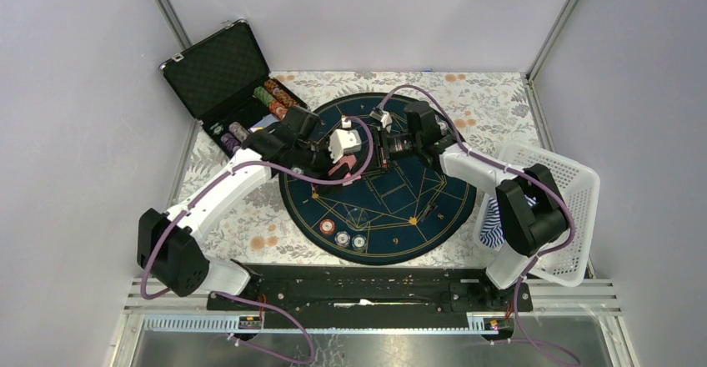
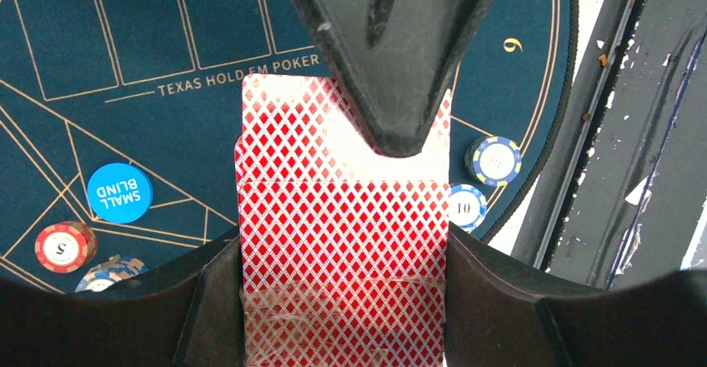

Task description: Distribute texas hold em gaming equipment

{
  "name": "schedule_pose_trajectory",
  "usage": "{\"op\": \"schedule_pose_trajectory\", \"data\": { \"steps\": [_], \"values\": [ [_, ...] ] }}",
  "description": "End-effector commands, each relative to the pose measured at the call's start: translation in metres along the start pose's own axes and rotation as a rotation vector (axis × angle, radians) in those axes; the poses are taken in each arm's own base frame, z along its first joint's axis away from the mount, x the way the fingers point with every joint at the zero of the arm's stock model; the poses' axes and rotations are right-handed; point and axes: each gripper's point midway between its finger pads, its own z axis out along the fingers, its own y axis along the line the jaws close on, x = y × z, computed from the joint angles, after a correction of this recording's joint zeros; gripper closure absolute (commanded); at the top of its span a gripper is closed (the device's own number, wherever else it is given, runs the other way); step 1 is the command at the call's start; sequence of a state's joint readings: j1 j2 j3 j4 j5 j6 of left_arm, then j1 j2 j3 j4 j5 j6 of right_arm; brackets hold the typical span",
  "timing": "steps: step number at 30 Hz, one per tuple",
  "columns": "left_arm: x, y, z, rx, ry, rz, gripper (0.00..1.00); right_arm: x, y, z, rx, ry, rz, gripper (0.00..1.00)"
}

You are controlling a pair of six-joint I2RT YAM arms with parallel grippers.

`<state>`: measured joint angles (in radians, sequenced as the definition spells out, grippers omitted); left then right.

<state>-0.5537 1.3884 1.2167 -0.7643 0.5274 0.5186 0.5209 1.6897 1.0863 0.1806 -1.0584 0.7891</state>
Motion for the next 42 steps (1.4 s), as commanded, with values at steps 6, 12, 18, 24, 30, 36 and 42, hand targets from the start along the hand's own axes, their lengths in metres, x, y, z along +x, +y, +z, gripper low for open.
{"op": "schedule_pose_trajectory", "data": {
  "steps": [6, 12, 18, 24, 30, 36, 42],
  "values": [
    [-0.015, 0.005, -0.016, -0.027, -0.099, 0.034, 1.00, -0.017, 0.000, -0.011, 0.027, -0.042, -0.030, 0.79],
    [-0.012, 0.007, -0.018, -0.034, -0.098, 0.031, 1.00, -0.018, 0.009, -0.013, 0.003, -0.039, -0.050, 0.76],
    [-0.013, 0.007, -0.016, -0.021, -0.100, 0.025, 1.00, -0.023, 0.022, -0.014, -0.041, -0.058, -0.060, 0.45],
    [-0.019, 0.006, -0.016, -0.007, -0.115, 0.024, 1.00, -0.025, 0.026, 0.000, -0.055, -0.039, -0.061, 0.44],
    [-0.021, 0.006, -0.018, -0.011, -0.123, 0.024, 1.00, -0.021, 0.019, 0.016, -0.032, -0.015, -0.049, 0.52],
    [-0.020, 0.005, -0.021, -0.018, -0.124, 0.026, 1.00, -0.022, 0.007, 0.016, 0.022, -0.014, -0.052, 0.70],
    [-0.016, 0.010, -0.026, -0.031, -0.126, 0.019, 1.00, -0.025, 0.005, 0.007, 0.031, -0.031, -0.053, 0.80]
  ]
}}
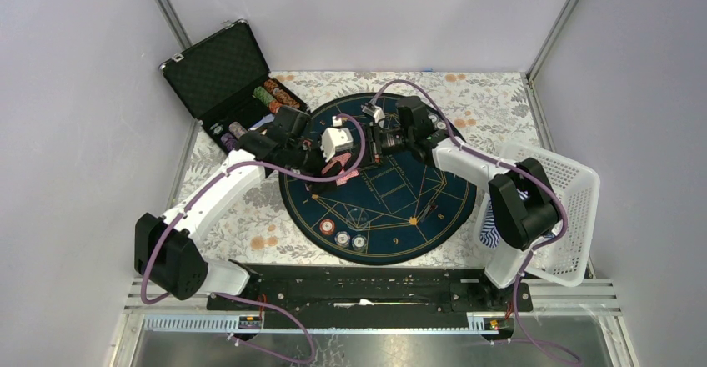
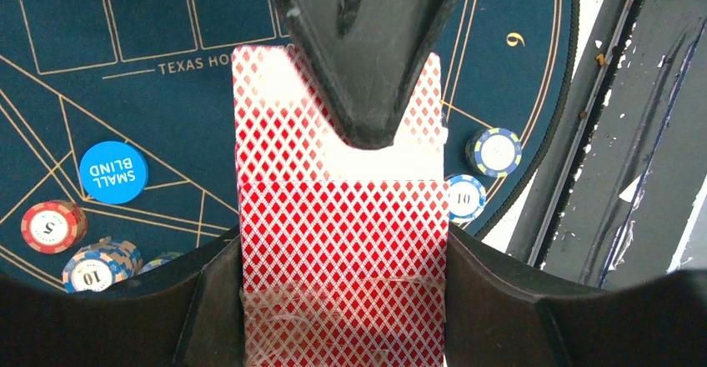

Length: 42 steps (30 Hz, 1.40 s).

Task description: Distribute texas hold em gaming equipment

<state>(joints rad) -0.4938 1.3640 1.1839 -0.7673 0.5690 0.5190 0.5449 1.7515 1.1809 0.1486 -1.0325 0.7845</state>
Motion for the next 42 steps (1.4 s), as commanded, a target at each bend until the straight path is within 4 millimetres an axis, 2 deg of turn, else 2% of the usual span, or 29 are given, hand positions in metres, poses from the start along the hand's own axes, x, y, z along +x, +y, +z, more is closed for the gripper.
{"op": "schedule_pose_trajectory", "data": {
  "steps": [1, 6, 14, 21, 29, 36, 42],
  "values": [
    [-0.026, 0.004, -0.018, -0.028, -0.109, 0.064, 1.00, -0.011, 0.001, -0.009, 0.023, -0.036, -0.041, 0.80],
    [-0.024, 0.004, -0.018, -0.024, -0.108, 0.058, 1.00, -0.011, -0.001, -0.016, 0.030, -0.047, -0.038, 0.81],
    [-0.023, 0.007, -0.020, -0.031, -0.109, 0.057, 1.00, -0.015, 0.006, -0.026, 0.019, -0.063, -0.052, 0.82],
    [-0.020, 0.012, -0.024, -0.045, -0.108, 0.047, 1.00, -0.022, 0.012, -0.043, 0.013, -0.093, -0.066, 0.93],
    [-0.017, 0.025, -0.034, -0.080, -0.114, 0.030, 1.00, -0.033, 0.014, -0.068, 0.023, -0.146, -0.094, 1.00],
    [-0.014, 0.038, -0.044, -0.114, -0.126, -0.002, 1.00, -0.046, 0.007, -0.081, 0.056, -0.187, -0.116, 1.00],
    [-0.013, 0.060, -0.064, -0.177, -0.152, -0.054, 1.00, -0.056, -0.023, -0.082, 0.197, -0.180, -0.209, 1.00]
  ]
}}
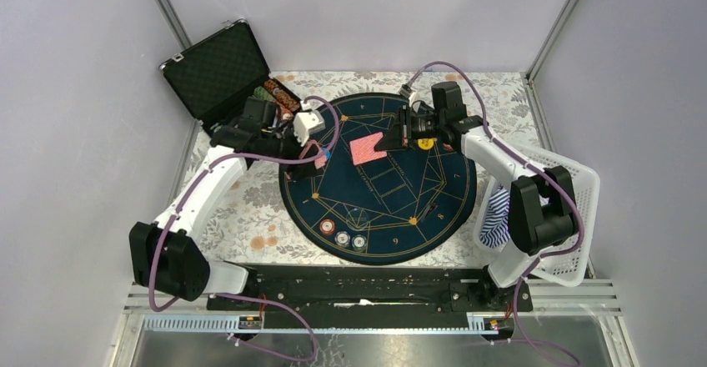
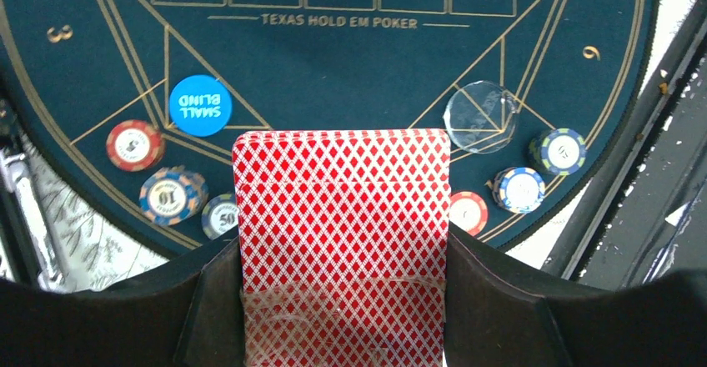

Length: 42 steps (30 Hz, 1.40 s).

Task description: Distribute texas hold em gaming equipment

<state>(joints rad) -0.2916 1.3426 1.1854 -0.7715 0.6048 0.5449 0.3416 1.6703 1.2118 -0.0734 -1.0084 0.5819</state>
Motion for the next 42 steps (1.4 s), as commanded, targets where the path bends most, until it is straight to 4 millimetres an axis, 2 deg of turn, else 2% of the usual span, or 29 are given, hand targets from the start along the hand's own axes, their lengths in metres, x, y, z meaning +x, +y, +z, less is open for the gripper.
{"op": "schedule_pose_trajectory", "data": {
  "steps": [1, 7, 10, 18, 25, 31, 34, 38, 42],
  "values": [
    [-0.031, 0.016, -0.028, -0.057, -0.110, 0.026, 1.00, -0.020, -0.007, -0.004, 0.089, -0.037, -0.184, 1.00],
    [-0.021, 0.042, -0.043, -0.110, -0.134, -0.061, 1.00, -0.035, -0.030, 0.010, 0.194, -0.027, -0.270, 1.00],
    [-0.017, 0.052, -0.050, -0.145, -0.145, -0.088, 1.00, -0.050, -0.040, 0.022, 0.279, -0.022, -0.355, 1.00],
    [-0.013, 0.066, -0.065, -0.183, -0.184, -0.118, 1.00, -0.090, -0.069, 0.066, 0.499, -0.042, -0.729, 1.00],
    [-0.013, 0.079, -0.077, -0.227, -0.212, -0.147, 1.00, -0.129, -0.078, 0.106, 0.639, -0.082, -0.915, 1.00],
    [-0.012, 0.090, -0.088, -0.279, -0.229, -0.166, 1.00, -0.155, -0.086, 0.134, 0.743, -0.119, -0.974, 1.00],
    [-0.011, 0.094, -0.092, -0.292, -0.235, -0.173, 1.00, -0.163, -0.089, 0.146, 0.760, -0.127, -1.007, 1.00],
    [-0.010, 0.096, -0.095, -0.302, -0.237, -0.176, 1.00, -0.164, -0.098, 0.151, 0.794, -0.122, -1.002, 1.00],
    [-0.009, 0.095, -0.094, -0.296, -0.239, -0.178, 1.00, -0.157, -0.079, 0.150, 0.689, -0.131, -0.913, 1.00]
  ]
}}
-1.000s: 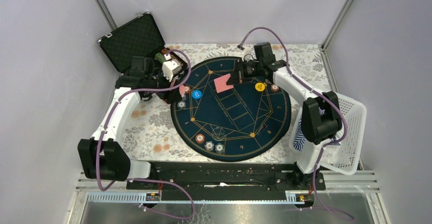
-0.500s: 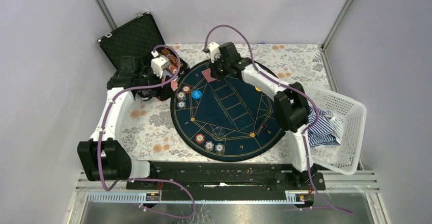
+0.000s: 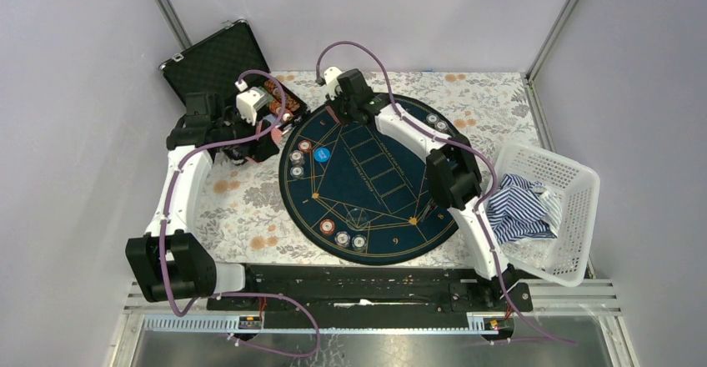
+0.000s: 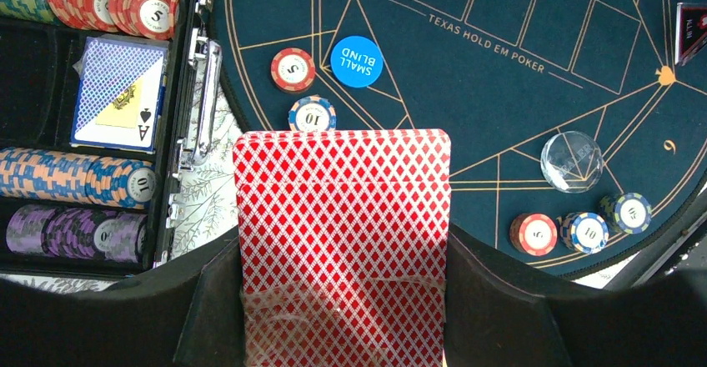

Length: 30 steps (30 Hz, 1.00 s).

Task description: Distribute texas hold em gaming equipment

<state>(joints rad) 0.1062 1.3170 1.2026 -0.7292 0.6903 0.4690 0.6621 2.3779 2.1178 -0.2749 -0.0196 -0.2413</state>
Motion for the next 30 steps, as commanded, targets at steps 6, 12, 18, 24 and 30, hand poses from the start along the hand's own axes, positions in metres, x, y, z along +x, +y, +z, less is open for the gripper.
{"op": "schedule_pose_trajectory", "data": {
  "steps": [6, 12, 18, 24, 30],
  "values": [
    [-0.036, -0.003, -0.011, 0.013, -0.116, 0.070, 1.00, -0.043, 0.021, -0.026, -0.311, -0.086, 0.473, 1.00],
    [-0.037, -0.003, -0.013, 0.006, -0.120, 0.072, 1.00, -0.041, 0.030, -0.007, -0.416, -0.058, 0.697, 1.00],
    [-0.036, -0.004, -0.012, 0.015, -0.119, 0.071, 1.00, -0.033, 0.034, 0.015, -0.454, -0.060, 0.795, 0.98],
    [-0.033, -0.004, -0.010, 0.020, -0.113, 0.068, 1.00, -0.018, 0.041, 0.031, -0.477, -0.033, 0.855, 0.96],
    [-0.032, -0.004, -0.008, 0.026, -0.112, 0.067, 1.00, 0.000, 0.041, 0.047, -0.462, -0.009, 0.887, 0.94]
  ]
}}
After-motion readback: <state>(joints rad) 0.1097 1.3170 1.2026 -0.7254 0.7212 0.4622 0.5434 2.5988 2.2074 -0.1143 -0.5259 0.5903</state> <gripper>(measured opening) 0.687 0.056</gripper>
